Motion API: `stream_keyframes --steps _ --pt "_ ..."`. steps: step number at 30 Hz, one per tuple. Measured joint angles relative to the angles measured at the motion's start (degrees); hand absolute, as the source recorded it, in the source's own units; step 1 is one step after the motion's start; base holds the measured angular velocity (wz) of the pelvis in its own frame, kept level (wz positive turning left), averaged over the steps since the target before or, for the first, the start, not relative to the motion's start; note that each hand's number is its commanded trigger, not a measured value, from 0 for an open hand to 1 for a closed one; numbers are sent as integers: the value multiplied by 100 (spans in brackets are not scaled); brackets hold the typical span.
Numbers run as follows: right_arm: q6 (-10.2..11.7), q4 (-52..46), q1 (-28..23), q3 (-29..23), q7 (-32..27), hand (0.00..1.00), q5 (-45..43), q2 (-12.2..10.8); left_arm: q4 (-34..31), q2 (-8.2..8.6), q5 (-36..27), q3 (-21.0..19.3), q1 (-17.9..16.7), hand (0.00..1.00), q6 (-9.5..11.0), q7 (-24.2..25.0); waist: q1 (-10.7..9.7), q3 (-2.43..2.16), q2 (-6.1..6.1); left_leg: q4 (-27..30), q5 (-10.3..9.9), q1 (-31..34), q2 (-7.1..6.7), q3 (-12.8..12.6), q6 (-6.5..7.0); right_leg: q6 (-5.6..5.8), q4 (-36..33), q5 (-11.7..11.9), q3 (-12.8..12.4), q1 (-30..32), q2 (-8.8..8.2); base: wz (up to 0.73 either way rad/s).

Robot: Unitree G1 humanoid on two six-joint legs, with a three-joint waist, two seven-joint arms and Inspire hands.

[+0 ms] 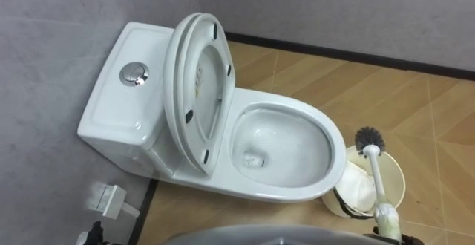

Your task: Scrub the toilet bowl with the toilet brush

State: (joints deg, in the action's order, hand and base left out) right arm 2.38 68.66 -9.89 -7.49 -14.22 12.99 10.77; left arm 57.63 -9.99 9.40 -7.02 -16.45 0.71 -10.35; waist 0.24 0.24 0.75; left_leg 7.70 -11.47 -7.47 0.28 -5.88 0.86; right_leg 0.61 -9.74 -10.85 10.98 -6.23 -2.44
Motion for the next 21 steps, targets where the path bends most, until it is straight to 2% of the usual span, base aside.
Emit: stream_keyframes --steps 4,5,6,7,21 --pt "-47 33 50 -6 -1 100 57 -3 -1 8 53 11 -7 0 -42 60 -13 2 2 -1 -1 2 1 0 0 0 7 0 -2 -7 3 0" --pt "-61 63 76 -8 -3 64 60 -3 -1 8 109 11 -7 0 -43 78 -14 2 2 -1 -1 1 2 1 0 0 8 0 -2 -10 4 0" --pt "-63 68 82 -8 -3 38 60 -3 -1 8 150 11 -7 0 -43 83 -14 2 2 -1 -1 2 1 1 0 0 8 0 -2 -10 4 0" --pt "-63 68 91 -9 -3 0 66 -3 -1 8 153 12 -8 0 -43 87 -13 3 0 0 -1 1 2 1 0 0 8 0 0 -10 4 0" --pt "-64 202 183 -133 -64 0 513 -4 -6 9 384 8 -89 0 -44 92 -15 4 -37 3 -2 -5 4 -6 -1 0 14 -1 11 -45 6 0"
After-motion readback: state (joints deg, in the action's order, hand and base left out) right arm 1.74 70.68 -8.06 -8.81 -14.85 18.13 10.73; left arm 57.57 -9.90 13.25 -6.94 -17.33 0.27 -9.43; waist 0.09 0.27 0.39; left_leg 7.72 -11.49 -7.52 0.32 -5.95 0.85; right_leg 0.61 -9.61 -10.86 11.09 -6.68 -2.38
